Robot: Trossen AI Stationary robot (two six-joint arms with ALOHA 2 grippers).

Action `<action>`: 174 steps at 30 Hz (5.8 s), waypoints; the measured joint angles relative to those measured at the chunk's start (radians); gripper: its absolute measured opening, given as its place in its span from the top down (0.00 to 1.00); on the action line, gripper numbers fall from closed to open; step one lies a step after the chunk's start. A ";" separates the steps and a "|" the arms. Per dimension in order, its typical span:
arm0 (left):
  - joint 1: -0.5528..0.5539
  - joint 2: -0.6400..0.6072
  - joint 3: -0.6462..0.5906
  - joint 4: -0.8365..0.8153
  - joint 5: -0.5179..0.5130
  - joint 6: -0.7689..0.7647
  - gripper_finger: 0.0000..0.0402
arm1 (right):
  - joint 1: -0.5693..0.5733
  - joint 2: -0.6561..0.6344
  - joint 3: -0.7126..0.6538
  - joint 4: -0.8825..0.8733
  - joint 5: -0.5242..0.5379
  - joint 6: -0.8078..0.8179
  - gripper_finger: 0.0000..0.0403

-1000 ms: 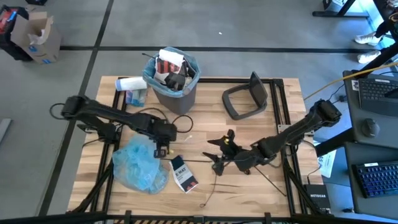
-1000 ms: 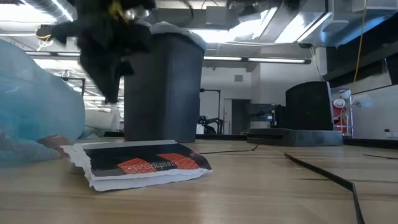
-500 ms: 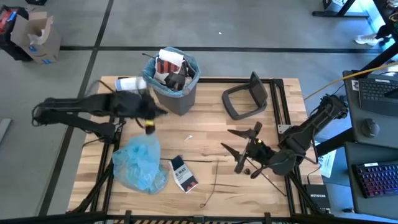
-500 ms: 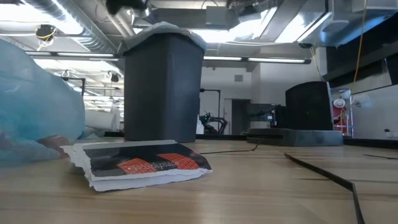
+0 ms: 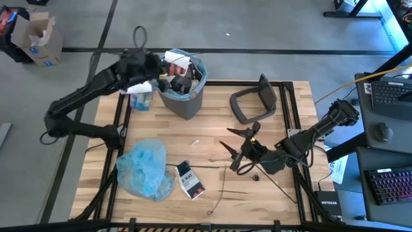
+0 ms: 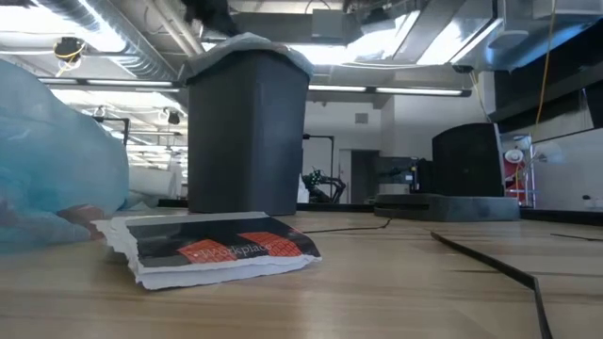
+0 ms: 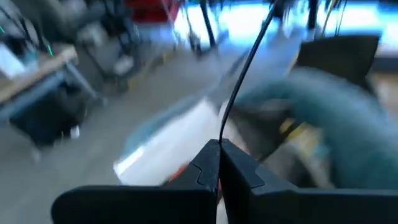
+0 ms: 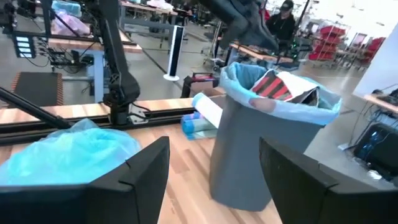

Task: Pick and place trash into bin
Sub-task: Put the zip tie into the trash bin, then put the white paper into the trash bin

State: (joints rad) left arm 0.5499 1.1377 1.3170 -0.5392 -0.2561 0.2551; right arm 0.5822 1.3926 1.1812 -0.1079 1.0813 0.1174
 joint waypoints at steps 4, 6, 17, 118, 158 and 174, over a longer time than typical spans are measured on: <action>0.071 0.079 0.003 -0.096 0.050 -0.028 1.00 | -0.002 0.004 0.000 -0.021 -0.019 0.046 0.41; 0.085 0.116 0.003 -0.164 0.050 -0.036 0.99 | 0.000 0.005 0.000 -0.045 -0.020 0.076 0.41; 0.079 0.108 0.069 -0.243 0.100 -0.057 0.68 | 0.000 0.013 0.000 -0.108 -0.021 0.173 0.41; -0.857 -0.120 -0.259 -0.160 -0.309 -0.596 0.98 | -0.002 0.065 0.000 -0.215 -0.106 0.252 0.41; -0.300 -0.065 0.084 -0.284 0.229 -0.261 0.45 | -0.098 0.065 0.000 -0.252 -0.317 0.304 0.41; -0.808 -0.045 -0.271 -0.204 0.181 -0.618 0.54 | -0.098 0.066 -0.276 -0.002 -0.589 0.691 0.41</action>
State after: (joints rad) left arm -0.2581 1.0932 1.0460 -0.7437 -0.0754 -0.3627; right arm 0.4839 1.4582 0.9055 -0.1098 0.4922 0.8085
